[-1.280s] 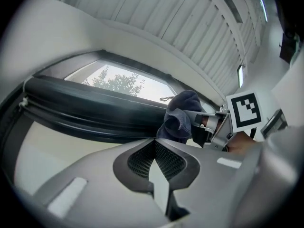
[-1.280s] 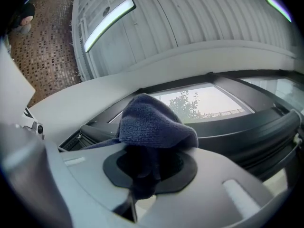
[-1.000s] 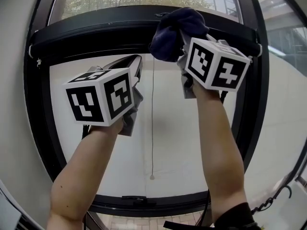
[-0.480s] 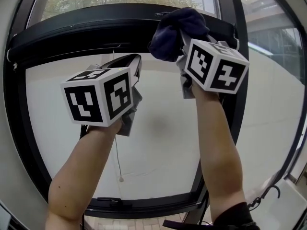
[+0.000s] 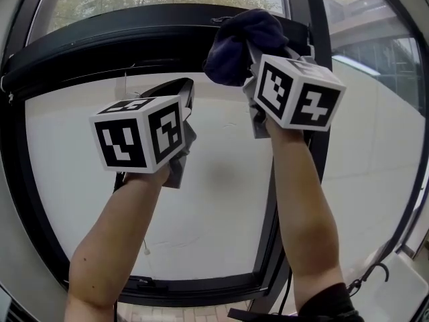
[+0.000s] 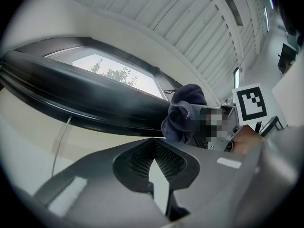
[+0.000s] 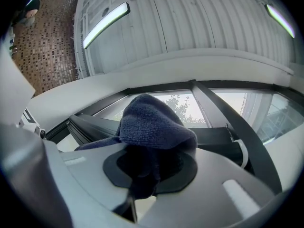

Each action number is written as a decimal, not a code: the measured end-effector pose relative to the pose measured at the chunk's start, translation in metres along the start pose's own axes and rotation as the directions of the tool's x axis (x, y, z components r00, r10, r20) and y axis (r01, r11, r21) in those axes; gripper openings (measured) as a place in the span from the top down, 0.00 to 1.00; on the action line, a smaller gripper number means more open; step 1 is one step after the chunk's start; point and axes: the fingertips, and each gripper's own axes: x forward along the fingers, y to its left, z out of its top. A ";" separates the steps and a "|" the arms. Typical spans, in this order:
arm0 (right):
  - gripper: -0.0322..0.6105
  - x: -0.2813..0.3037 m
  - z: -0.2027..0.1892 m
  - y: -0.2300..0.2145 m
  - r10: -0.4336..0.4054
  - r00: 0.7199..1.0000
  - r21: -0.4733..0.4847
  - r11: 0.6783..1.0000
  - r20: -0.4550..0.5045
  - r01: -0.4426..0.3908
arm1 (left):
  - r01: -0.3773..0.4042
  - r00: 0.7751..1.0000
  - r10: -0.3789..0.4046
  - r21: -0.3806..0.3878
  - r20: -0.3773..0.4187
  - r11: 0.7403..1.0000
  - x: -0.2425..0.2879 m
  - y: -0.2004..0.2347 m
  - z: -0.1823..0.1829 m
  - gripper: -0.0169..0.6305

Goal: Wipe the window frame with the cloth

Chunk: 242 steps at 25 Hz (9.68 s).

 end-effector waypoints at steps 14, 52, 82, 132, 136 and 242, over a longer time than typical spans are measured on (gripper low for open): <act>0.86 -0.005 -0.004 -0.011 -0.072 0.997 -0.043 0.997 -0.021 0.071 | 0.120 0.993 -0.120 -0.028 0.018 0.992 0.004 -0.007 0.000 0.98; 0.86 -0.054 -0.017 -0.128 -0.089 0.993 -0.047 0.995 -0.083 0.085 | 0.118 0.992 -0.112 -0.101 0.063 0.988 0.054 -0.087 -0.013 0.98; 0.87 -0.072 -0.056 -0.119 -0.125 0.975 -0.175 0.980 -0.185 0.092 | 0.120 0.991 -0.125 -0.113 -0.041 0.986 0.020 -0.094 -0.104 0.98; 0.87 -0.280 -0.245 -0.034 -0.068 0.910 0.006 0.997 -0.408 0.077 | 0.198 0.939 -0.255 -0.243 -0.231 0.950 -0.093 -0.183 -0.290 0.98; 0.87 -0.299 -0.268 -0.025 -0.050 0.899 0.022 0.998 -0.435 0.067 | 0.206 0.925 -0.288 -0.310 -0.246 0.928 -0.105 -0.190 -0.313 0.98; 0.86 -0.568 -0.525 0.104 0.388 0.509 0.409 0.909 -0.768 -0.076 | -0.143 0.700 -0.110 -0.290 -0.706 0.946 -0.295 -0.209 -0.549 0.98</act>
